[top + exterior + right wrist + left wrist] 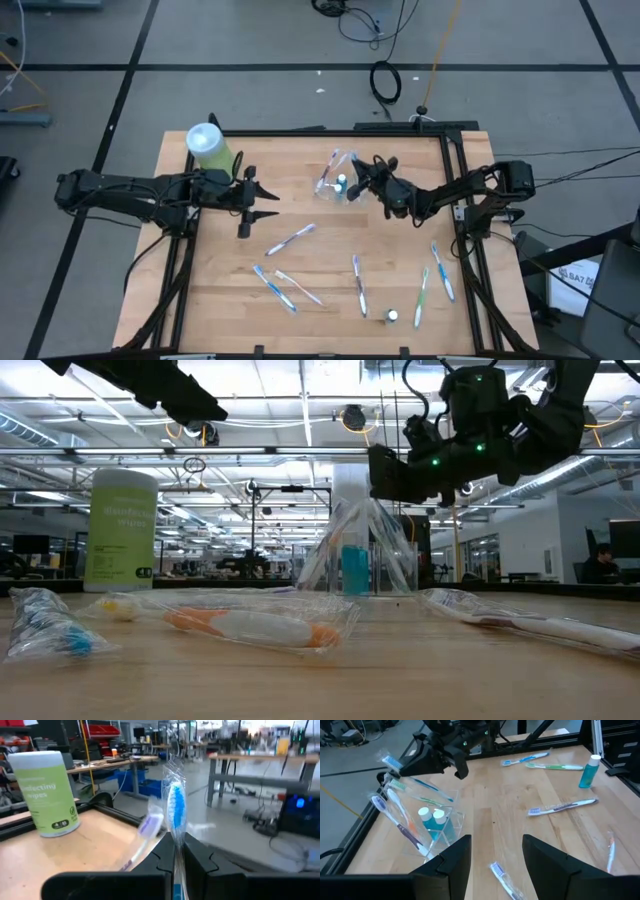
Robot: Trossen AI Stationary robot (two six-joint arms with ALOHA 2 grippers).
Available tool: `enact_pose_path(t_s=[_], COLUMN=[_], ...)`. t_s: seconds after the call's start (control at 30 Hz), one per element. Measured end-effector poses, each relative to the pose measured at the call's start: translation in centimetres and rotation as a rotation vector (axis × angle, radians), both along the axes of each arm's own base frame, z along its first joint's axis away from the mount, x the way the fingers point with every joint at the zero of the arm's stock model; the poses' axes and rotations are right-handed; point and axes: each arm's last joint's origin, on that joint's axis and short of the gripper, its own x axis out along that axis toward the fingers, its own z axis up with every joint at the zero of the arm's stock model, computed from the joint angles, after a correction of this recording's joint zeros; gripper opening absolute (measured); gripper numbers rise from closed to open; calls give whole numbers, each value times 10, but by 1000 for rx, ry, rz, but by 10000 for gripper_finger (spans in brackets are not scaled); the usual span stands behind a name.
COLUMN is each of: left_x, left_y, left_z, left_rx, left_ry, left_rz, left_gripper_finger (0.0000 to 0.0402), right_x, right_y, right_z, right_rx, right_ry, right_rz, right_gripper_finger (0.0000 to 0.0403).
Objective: Pick & Place toothbrushing station
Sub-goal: Put the middle blue toothbrush into the transparent organizer, then put the top violet toothbrush into the transparent organizer
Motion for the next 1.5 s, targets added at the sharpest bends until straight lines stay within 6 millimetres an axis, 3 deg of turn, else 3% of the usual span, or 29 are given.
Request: enact_pose_path(t_s=[0.23,0.67,0.8,0.93,1.17,1.37,1.5], left_x=[0,0,0,0,-1,-2,-4], left_y=[0,0,0,0,0,0,-2], left_z=[0,0,0,0,-3,-20,-32], left_rx=[-5,-14,-22,-38,-105,-177,-284], left_ry=[1,1,1,1,30,64,97], left_rz=[2,4,7,14,44,78,122], left_gripper_finger=[184,184,184,184,184,184,184], right_x=[-1,-2,-3,-9,-23,-29,-28], right_y=[0,0,0,2,18,39,48], right_z=[-8,-13,-4,19,50,41,34], right_rx=[59,84,38,-51,-94,-81,-67], right_ry=[31,66,76,80,53,237,308], right_rz=[0,-5,1,12,66,166,349], right_gripper_finger=[27,128,155,173,178,170,169])
